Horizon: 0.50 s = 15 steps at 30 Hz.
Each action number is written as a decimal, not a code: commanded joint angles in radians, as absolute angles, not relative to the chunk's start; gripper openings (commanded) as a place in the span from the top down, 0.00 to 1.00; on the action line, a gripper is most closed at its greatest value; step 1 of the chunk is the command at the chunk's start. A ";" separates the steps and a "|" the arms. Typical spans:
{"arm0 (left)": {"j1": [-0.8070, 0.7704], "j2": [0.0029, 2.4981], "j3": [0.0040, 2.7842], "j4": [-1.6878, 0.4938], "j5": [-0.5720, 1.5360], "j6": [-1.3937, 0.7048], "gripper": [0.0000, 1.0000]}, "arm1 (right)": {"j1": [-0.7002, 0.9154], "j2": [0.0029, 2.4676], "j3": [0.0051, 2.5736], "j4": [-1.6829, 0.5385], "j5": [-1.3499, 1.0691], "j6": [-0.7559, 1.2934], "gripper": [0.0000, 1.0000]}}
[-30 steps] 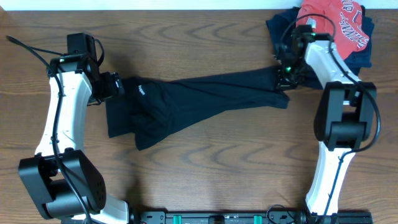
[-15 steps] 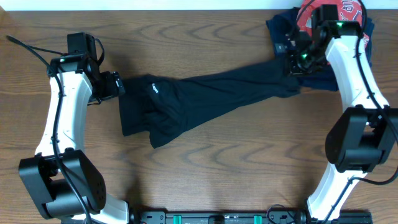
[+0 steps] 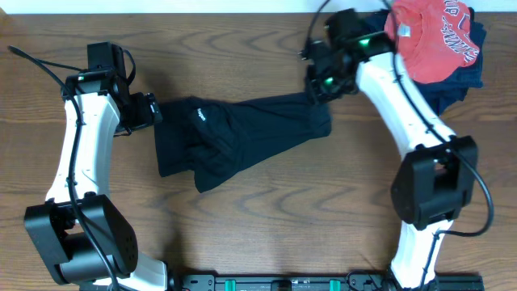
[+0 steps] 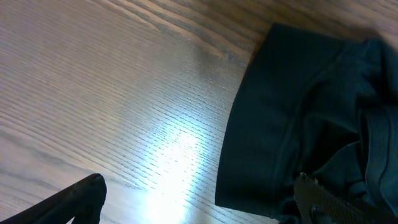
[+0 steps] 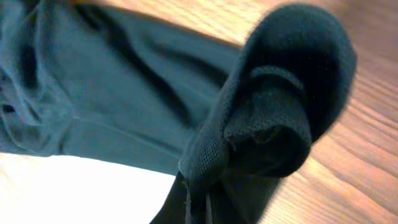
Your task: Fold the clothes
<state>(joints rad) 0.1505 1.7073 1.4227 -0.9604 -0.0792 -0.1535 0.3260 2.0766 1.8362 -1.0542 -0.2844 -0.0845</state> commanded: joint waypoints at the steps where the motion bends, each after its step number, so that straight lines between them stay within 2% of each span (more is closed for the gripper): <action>1: 0.155 1.699 1.444 -0.958 -0.091 -0.152 0.02 | 0.382 2.133 1.844 -1.044 -0.300 -0.047 0.99; 15: 0.155 1.700 1.444 -0.958 -0.090 -0.152 0.02 | 0.522 2.195 1.844 -0.933 -0.319 -0.002 0.99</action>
